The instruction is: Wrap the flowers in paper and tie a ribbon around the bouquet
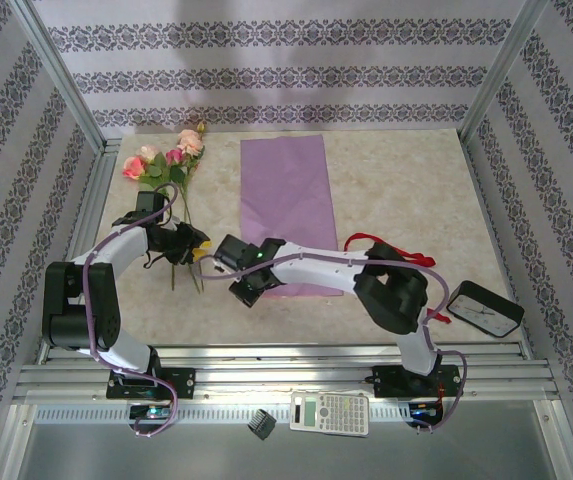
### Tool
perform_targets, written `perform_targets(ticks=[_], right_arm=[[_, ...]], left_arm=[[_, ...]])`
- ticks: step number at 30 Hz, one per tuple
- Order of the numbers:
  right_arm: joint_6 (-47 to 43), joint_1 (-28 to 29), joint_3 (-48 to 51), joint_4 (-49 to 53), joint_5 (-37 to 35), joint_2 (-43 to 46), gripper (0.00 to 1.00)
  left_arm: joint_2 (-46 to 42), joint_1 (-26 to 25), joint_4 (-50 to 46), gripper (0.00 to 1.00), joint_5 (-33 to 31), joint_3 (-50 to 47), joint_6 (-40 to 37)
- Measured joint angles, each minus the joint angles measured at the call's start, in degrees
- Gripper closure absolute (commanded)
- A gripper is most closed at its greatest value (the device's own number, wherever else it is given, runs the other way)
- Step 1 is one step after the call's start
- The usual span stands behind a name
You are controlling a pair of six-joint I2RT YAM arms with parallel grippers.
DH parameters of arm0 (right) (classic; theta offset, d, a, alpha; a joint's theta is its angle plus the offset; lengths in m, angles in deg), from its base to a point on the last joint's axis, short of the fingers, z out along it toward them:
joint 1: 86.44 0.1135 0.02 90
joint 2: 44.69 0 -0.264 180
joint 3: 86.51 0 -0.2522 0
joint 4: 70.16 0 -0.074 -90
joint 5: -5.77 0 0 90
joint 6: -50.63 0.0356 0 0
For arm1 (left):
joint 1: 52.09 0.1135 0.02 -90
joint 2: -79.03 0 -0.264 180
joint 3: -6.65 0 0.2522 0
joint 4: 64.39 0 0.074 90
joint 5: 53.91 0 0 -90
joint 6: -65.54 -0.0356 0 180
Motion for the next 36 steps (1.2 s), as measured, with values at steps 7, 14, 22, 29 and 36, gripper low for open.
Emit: perform_targets(ticks=[7,14,22,29,36], right_arm=[[3.72,-4.42,3.82,-3.23,7.50,4.35,1.00],[10.43,-9.55,11.93,-7.82,11.41,11.50,1.00],[21.70,-15.82,22.03,-15.28,11.61,26.32,1.00],[29.64,-16.28,27.63,-17.86,8.39,34.38,1.00],[33.46,-19.08,31.67,-16.11,1.22,43.23,1.00]], left_arm=[[-0.02,0.00,0.02,0.73,0.52,-0.02,0.00],[-0.59,-2.38,0.33,0.90,1.97,-0.55,0.90],[0.04,-14.21,6.71,0.98,2.29,-3.61,8.15],[8.13,-23.80,14.69,0.99,1.20,-1.97,14.99],[15.56,-26.64,18.38,1.00,-1.84,2.93,17.40]])
